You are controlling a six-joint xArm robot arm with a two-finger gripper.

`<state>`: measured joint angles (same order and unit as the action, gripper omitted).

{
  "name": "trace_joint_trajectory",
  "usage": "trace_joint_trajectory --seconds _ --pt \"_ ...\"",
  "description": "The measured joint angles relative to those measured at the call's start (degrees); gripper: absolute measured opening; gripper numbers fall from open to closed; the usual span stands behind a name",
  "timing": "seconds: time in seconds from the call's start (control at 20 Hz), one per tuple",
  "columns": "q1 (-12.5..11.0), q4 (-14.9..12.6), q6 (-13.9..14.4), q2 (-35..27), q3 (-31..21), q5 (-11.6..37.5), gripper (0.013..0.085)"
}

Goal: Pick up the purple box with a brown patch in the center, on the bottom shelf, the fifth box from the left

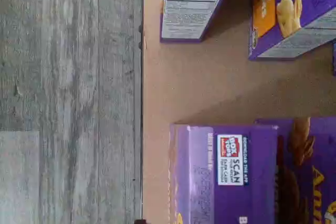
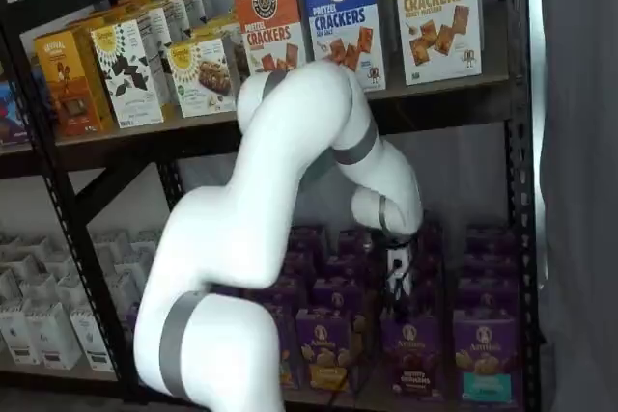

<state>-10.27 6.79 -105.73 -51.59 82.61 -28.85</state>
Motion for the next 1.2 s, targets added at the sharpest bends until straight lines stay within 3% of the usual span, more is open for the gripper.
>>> trace_joint_trajectory --seconds 0.2,0.55,0.75,1.2 --pt "-0.37 -1.03 0.78 -1.60 4.87 -5.88 0.0850" --pt "-0.70 -2.42 1.76 -4.22 10.57 -10.49 0.0850" --pt "-0.83 -4.57 3.31 -4.47 10.35 -10.32 0.0850" --pt "-1.15 -3.00 1.71 -4.33 9.20 -9.72 0.0850"
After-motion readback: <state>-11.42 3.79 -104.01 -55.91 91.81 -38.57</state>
